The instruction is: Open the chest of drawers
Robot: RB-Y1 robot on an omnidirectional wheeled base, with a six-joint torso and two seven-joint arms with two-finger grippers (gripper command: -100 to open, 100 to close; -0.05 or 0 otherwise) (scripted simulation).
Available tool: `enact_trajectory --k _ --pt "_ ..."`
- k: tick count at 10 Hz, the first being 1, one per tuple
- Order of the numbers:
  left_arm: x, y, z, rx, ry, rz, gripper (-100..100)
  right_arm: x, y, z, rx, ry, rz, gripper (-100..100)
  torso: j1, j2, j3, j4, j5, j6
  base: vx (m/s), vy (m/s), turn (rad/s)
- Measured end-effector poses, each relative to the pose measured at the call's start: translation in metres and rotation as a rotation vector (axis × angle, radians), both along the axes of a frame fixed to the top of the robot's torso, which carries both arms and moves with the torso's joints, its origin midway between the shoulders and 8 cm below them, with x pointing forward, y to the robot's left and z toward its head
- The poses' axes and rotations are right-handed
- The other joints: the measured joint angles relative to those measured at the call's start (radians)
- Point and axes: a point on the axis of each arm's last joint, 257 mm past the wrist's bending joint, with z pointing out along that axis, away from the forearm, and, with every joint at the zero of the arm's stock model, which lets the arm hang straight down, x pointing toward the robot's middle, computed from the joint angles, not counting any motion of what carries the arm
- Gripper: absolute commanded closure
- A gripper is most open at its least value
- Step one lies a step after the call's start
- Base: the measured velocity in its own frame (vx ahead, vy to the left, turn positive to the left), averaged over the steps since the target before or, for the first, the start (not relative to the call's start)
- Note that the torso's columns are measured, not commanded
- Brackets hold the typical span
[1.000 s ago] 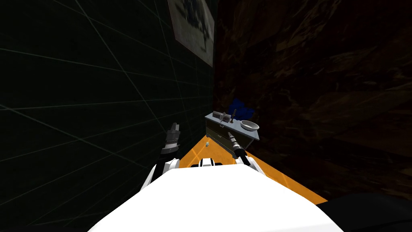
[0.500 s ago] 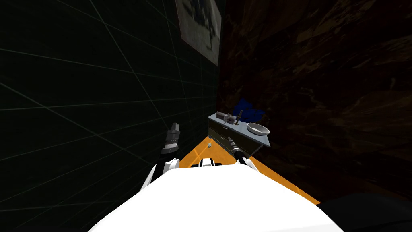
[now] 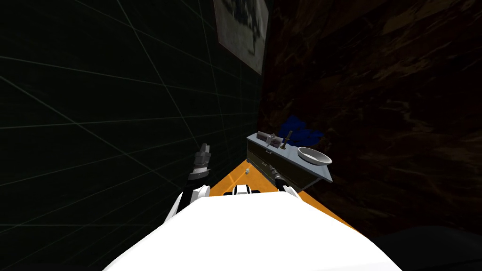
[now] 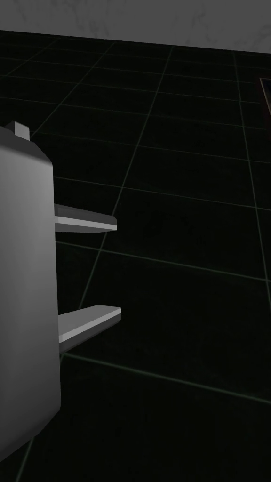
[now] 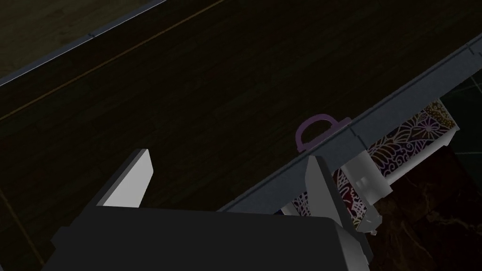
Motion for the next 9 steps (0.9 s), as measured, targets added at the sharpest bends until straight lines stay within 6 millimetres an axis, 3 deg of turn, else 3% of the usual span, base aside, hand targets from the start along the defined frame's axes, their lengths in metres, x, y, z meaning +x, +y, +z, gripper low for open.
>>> enact_trajectory --k 2,5,9 --pt "0.000 0.000 0.000 0.000 0.000 0.000 0 -0.008 -0.012 -0.016 -0.055 0.066 -0.014 -100 0.000 -0.001 0.000 0.000 0.000 -0.001 0.059 0.007 0.177" --pt "0.000 0.000 0.000 0.000 0.000 0.000 0 -0.038 -0.035 -0.045 -0.159 0.198 -0.049 -100 0.000 0.000 0.000 0.000 0.000 0.000 0.060 0.001 0.108" --pt "0.000 0.000 0.000 0.000 0.000 0.000 0 -0.063 -0.061 -0.061 -0.281 0.316 -0.083 -100 0.000 0.001 0.001 0.000 0.000 0.000 0.050 -0.002 0.132"
